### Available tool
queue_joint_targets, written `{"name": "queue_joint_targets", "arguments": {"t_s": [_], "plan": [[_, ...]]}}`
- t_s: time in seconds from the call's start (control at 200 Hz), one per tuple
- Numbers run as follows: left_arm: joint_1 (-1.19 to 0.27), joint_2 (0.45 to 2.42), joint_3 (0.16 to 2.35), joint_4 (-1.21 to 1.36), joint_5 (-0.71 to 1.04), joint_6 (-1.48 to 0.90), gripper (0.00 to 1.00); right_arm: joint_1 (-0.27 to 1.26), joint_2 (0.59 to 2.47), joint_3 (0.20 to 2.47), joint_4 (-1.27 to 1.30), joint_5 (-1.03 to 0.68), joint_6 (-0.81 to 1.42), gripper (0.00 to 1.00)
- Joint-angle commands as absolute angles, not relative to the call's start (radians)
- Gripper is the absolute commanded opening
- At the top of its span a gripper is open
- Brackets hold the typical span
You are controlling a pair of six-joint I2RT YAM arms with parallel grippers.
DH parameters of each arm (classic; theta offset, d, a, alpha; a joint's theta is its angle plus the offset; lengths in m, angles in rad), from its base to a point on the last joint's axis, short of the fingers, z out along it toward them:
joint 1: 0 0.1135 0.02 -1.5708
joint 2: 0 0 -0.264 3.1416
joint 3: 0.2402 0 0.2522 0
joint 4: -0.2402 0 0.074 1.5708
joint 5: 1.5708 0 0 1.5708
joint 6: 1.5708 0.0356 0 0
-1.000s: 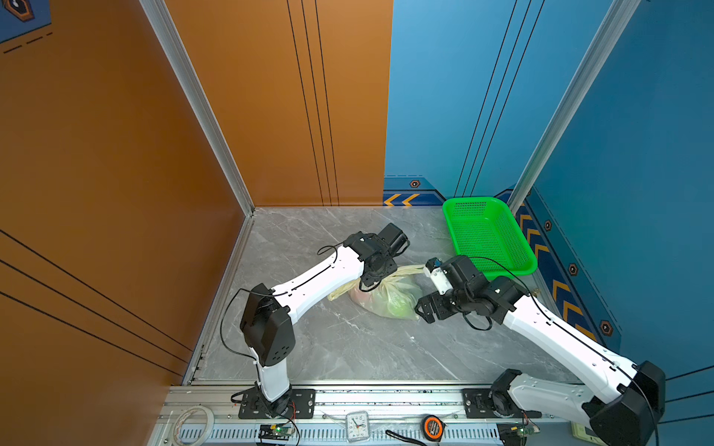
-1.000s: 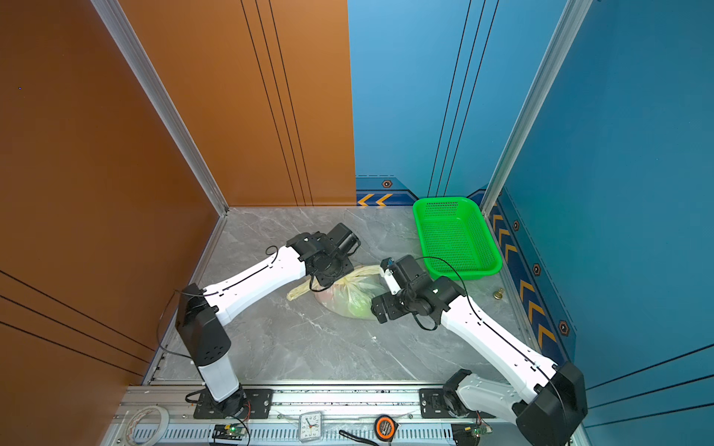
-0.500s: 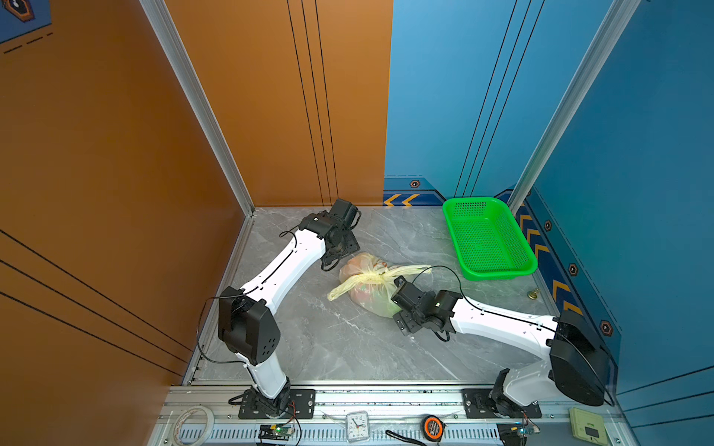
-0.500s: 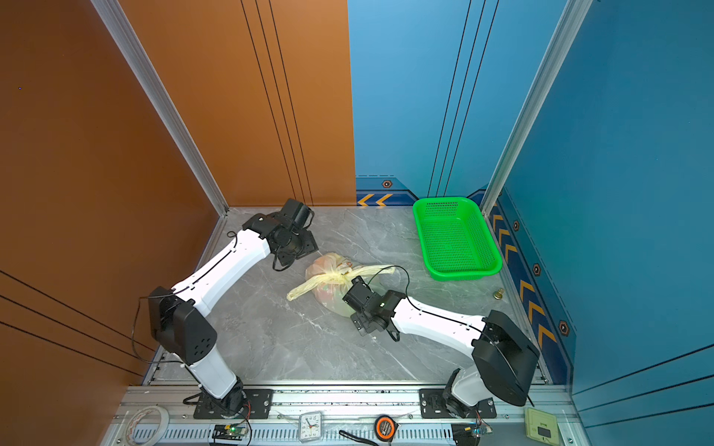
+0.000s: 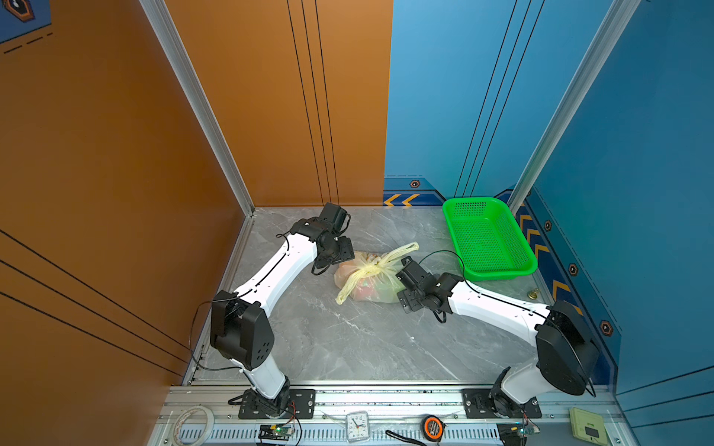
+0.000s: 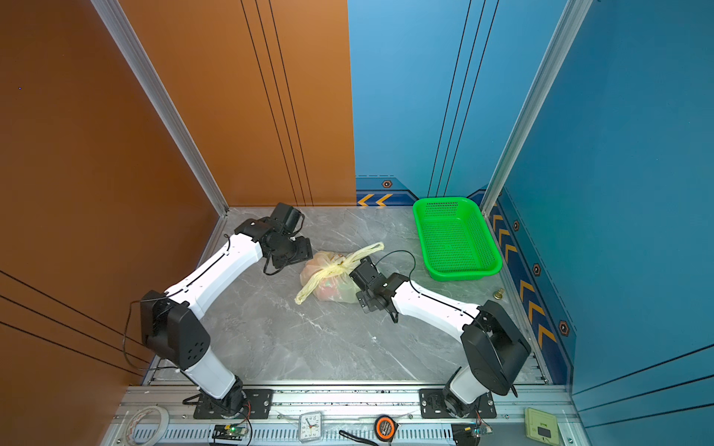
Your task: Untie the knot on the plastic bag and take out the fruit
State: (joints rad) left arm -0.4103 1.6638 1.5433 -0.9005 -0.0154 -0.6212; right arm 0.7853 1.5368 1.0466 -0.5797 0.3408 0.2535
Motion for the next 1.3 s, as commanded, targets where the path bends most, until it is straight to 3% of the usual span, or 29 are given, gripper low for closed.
{"name": "queue_joint_targets", "arguments": {"t_s": [0.0,0.17,0.636,1.297], "plan": [[-0.402,1.641,1.522,-0.853,0.06,-0.469,0.71,0.758,1.424,1.062,-0.61,0.158,0.175,1.0],[-0.398,1.645,1.492,-0.806,0.089,-0.315,0.64,0.665,1.337,1.119,-0.616,-0.039,0.178,1.0],[-0.407,1.804,1.602,-0.822,0.227,-0.611,0.61,0.657,1.506,1.298,-0.623,-0.028,0.198,0.99],[-0.465,1.927,1.683,-0.905,0.147,-0.748,0.58,0.666,1.584,1.322,-0.596,-0.036,0.177,0.99]]}}
